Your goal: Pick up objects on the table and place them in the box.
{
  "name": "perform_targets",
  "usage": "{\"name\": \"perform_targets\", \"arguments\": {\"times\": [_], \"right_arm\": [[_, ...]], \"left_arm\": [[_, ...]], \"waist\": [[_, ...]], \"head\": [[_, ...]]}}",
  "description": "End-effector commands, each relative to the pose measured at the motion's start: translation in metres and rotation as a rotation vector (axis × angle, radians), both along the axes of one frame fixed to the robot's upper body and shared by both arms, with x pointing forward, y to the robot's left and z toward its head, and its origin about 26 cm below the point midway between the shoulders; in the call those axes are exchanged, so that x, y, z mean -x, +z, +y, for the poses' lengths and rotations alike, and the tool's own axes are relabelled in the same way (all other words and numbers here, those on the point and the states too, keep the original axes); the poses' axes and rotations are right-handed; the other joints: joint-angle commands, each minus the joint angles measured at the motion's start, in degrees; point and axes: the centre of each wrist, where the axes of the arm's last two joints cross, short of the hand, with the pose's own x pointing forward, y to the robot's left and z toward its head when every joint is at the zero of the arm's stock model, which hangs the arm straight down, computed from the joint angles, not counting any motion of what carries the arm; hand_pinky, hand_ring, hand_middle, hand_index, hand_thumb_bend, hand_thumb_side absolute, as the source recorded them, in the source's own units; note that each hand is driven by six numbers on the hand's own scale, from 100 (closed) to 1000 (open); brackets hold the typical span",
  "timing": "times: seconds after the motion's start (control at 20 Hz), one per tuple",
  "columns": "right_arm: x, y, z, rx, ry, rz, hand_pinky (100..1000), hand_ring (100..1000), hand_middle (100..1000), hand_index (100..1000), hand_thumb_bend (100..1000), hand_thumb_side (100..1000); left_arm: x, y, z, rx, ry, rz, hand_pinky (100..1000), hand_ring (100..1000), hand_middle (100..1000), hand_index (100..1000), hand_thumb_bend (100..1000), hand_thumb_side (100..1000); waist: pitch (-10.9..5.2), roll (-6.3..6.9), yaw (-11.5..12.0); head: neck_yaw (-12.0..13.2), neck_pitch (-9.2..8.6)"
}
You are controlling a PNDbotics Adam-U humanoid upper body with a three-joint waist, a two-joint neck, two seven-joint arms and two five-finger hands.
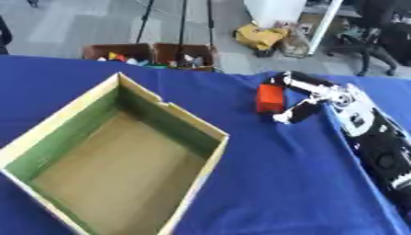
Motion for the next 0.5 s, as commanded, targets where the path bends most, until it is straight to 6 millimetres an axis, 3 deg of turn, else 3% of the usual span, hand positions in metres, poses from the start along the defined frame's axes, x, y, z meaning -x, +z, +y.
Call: {"name": "perform_targets", "arguments": {"times": [0.05,0.5], "right_arm": [[0.010,0.025,-0.001,-0.009,0.005,-0.070,626,501,366,543,100,193],[0.013,0.035,0.008,-0.059,0.048,-0.127,605,488,363,515,100,240]], "left_arm": [[0.004,0.006,0.003,-0.015,0.008,-0.013,545,721,845,911,100,891],[0.005,0.005,0.006,-0.006,0.008,0.007,545,720,844,910,100,891]], "waist": [[-1.73,-0.42,-0.2],[-3.73,-0.42,-0.8]], "head": [[-0.2,0.11],[0.3,0.99]]}}
